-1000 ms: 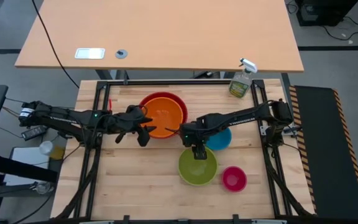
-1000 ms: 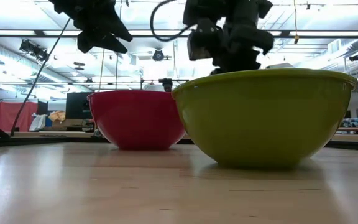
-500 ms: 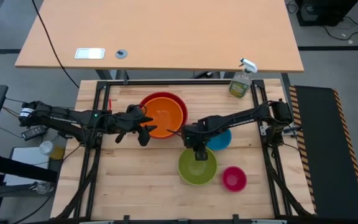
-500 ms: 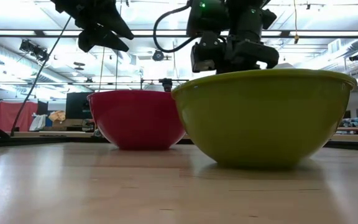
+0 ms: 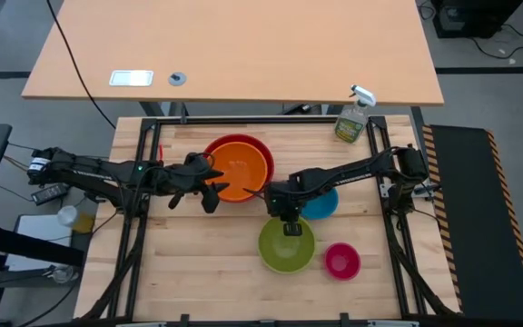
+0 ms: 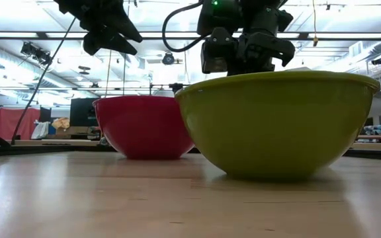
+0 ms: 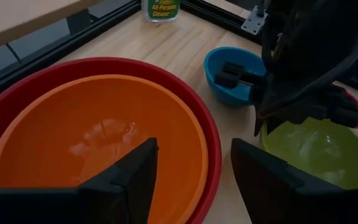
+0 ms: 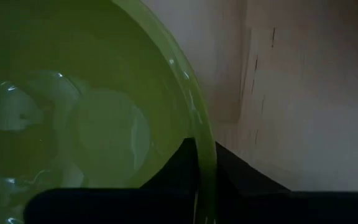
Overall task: Nest bowls inside each other
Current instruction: Stack the green bowl on top of the orange bowl
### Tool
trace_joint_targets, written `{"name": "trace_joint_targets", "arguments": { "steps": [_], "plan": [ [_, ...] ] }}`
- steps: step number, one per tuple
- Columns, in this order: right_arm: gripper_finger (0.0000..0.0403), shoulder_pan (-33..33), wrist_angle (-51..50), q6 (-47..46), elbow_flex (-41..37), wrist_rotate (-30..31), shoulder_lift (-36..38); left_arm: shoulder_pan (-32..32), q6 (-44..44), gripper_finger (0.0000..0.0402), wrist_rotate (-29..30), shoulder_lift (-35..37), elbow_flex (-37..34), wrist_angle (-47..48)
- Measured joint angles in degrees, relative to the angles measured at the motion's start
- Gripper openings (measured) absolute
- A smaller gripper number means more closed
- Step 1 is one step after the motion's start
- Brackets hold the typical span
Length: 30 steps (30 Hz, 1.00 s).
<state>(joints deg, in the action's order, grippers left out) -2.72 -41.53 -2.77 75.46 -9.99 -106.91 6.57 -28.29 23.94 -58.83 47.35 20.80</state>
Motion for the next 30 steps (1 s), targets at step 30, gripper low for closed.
{"name": "trace_joint_targets", "arguments": {
  "steps": [30],
  "plan": [
    [0.0032, 6.8, 3.4, -5.0, 18.1, -7.8, 0.8, 0.0, 4.0, 0.0208, -0.7, 17.9, 0.0, -3.4]
  ]
}}
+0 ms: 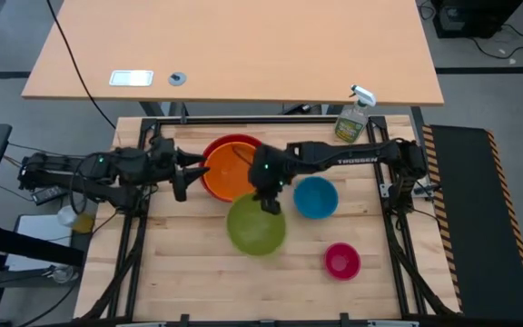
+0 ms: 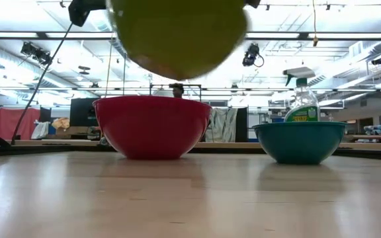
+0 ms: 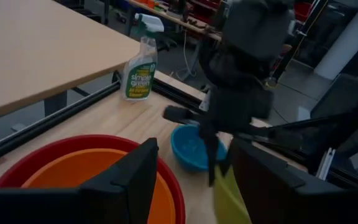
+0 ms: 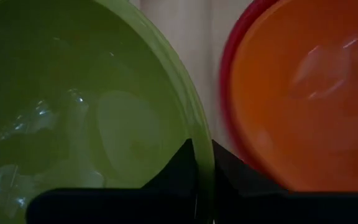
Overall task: Nest bowls inside each other
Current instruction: Stack the green bowl on top of the orange bowl
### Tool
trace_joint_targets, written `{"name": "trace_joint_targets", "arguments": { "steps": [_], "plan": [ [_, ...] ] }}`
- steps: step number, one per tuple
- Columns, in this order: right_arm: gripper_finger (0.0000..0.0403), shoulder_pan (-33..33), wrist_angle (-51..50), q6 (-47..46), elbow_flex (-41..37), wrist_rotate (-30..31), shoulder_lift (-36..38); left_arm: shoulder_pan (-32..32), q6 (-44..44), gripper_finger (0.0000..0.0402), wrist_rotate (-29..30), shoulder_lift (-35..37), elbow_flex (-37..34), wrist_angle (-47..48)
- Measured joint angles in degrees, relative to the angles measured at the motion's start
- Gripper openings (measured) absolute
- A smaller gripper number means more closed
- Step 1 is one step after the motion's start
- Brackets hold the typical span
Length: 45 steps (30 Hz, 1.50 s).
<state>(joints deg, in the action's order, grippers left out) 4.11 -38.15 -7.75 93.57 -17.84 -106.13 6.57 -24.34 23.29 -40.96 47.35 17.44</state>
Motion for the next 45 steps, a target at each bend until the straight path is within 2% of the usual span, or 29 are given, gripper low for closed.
{"name": "trace_joint_targets", "arguments": {
  "steps": [10, 21, 30, 40, 45],
  "plan": [
    [0.0032, 8.0, 11.1, -8.5, 0.6, 5.6, -2.2, 0.0, 0.3, 0.0208, 1.8, -0.7, 0.0, 0.7],
    [0.0032, 13.5, 13.0, -10.8, 0.5, 13.0, -6.8, -0.3, 1.3, 0.0208, 8.6, -2.5, 0.0, 1.7],
    [0.0032, 15.8, 12.7, -11.2, 0.5, 15.3, -10.0, -0.4, 0.0, 0.0208, 8.6, -3.2, 0.0, 3.7],
    [0.0033, 15.5, 11.2, -8.4, 0.5, 15.0, -11.1, -0.3, -3.3, 0.0208, 6.2, -9.9, 0.0, 7.3],
    [0.0052, 15.2, 11.0, -6.0, 0.5, 14.9, -11.1, -0.2, -3.8, 0.0208, 4.0, -13.6, 0.0, 7.9]
  ]
}}
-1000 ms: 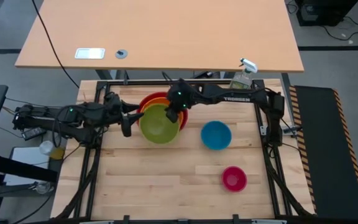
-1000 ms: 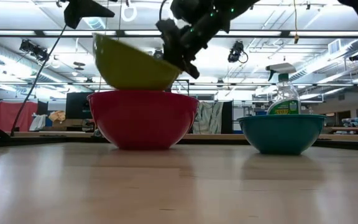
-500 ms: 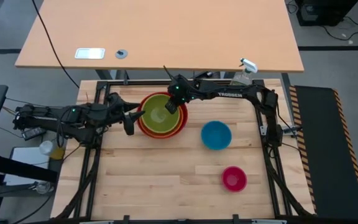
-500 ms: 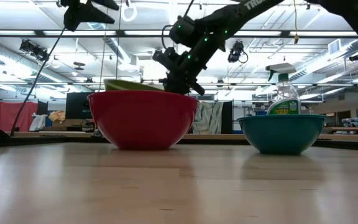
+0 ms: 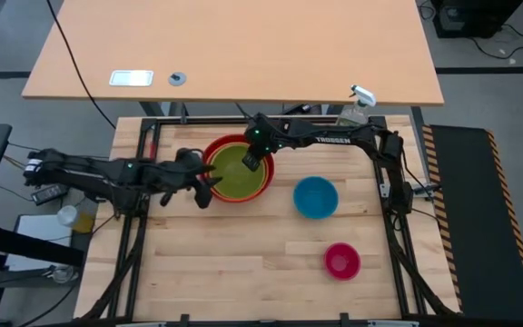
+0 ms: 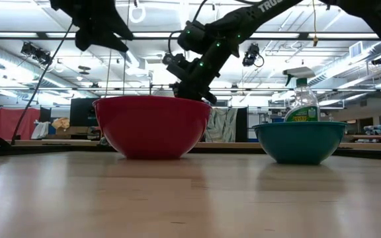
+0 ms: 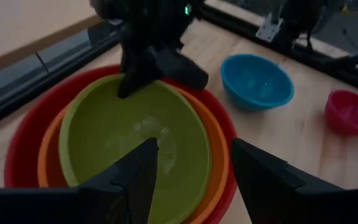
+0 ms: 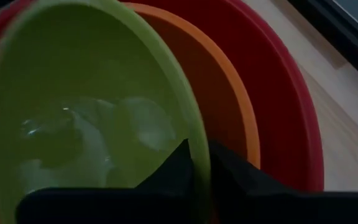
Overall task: Nest bowls inside each other
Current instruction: Stack the green bowl on top of the orange bowl
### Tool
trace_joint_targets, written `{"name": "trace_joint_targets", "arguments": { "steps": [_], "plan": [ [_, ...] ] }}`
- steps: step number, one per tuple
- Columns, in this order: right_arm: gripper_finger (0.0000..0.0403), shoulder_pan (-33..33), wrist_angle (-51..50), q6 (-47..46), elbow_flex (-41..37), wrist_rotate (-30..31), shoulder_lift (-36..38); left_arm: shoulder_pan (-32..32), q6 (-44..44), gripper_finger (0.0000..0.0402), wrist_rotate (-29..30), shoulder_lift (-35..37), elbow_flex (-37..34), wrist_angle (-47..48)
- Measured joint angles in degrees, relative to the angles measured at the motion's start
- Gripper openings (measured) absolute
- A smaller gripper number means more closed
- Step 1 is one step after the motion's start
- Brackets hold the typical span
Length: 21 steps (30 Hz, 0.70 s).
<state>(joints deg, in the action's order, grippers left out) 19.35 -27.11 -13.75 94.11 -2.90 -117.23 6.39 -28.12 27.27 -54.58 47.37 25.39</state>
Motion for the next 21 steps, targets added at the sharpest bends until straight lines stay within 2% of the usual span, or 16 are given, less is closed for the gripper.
{"name": "trace_joint_targets", "arguments": {
  "steps": [14, 21],
  "plan": [
    [0.018, -0.1, -3.0, 1.4, 0.0, -2.8, 0.7, 0.0, -0.4, 0.0208, -2.1, -1.5, 0.0, -1.2],
    [0.0197, 0.7, -3.8, 1.0, 0.0, -2.6, 5.3, 0.0, 0.2, 0.0208, -2.1, -1.5, 0.0, -2.3]
  ]
}}
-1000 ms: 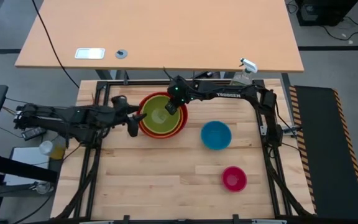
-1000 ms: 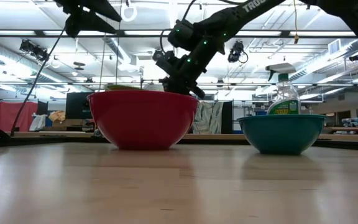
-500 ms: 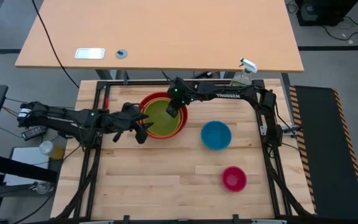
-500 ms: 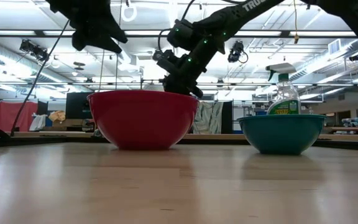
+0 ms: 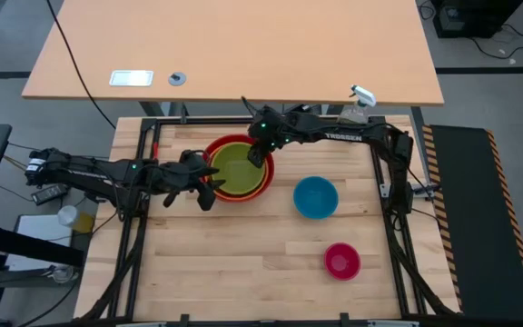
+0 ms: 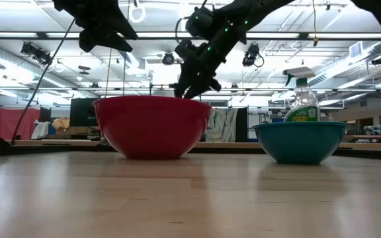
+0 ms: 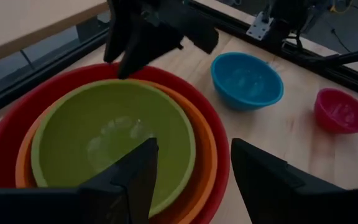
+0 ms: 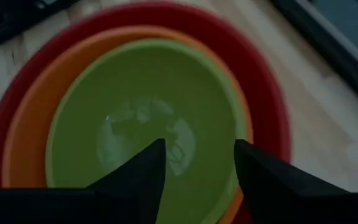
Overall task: Nest bowls inside each other
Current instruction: Stack the green bowl on top of the orange bowl, then stack the blue bowl on top of the green bowl
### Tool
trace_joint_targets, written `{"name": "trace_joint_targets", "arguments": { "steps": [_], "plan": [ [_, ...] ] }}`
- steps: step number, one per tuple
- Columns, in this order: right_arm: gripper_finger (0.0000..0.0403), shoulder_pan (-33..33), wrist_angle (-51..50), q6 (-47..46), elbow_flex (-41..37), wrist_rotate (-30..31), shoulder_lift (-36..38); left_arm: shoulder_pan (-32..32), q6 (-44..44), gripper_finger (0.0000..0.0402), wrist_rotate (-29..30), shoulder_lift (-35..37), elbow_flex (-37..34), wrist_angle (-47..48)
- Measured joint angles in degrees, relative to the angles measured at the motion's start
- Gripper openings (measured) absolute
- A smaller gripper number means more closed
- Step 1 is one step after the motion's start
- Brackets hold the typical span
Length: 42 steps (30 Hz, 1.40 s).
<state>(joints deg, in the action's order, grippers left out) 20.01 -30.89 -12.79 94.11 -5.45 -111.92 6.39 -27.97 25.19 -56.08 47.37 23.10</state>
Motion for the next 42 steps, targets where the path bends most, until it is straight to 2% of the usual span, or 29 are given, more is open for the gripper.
{"name": "trace_joint_targets", "arguments": {
  "steps": [6, 13, 25, 34, 42],
  "plan": [
    [0.0195, 0.1, -1.1, 2.3, 0.0, 4.0, 2.8, -0.6, 2.6, 0.0208, 0.0, 0.0, 0.0, -2.6],
    [0.0195, 0.1, -6.4, 2.7, 0.0, 4.3, 4.3, -0.8, 3.4, 0.0208, 0.0, 0.0, 0.0, -3.0],
    [0.0194, -1.0, -11.5, 5.6, 0.0, -0.1, 5.9, -0.8, 3.1, 0.0208, 0.0, 0.0, 0.0, -3.3],
    [0.0194, -4.2, -12.8, 9.6, 0.0, 2.6, 10.7, -0.8, 3.1, 0.0208, -1.9, 0.0, 0.0, -3.8],
    [0.0194, -7.2, -17.3, 11.3, 0.0, -1.2, 14.4, -0.8, 3.6, 0.0208, -3.0, 0.0, 0.0, -3.7]
  ]
}}
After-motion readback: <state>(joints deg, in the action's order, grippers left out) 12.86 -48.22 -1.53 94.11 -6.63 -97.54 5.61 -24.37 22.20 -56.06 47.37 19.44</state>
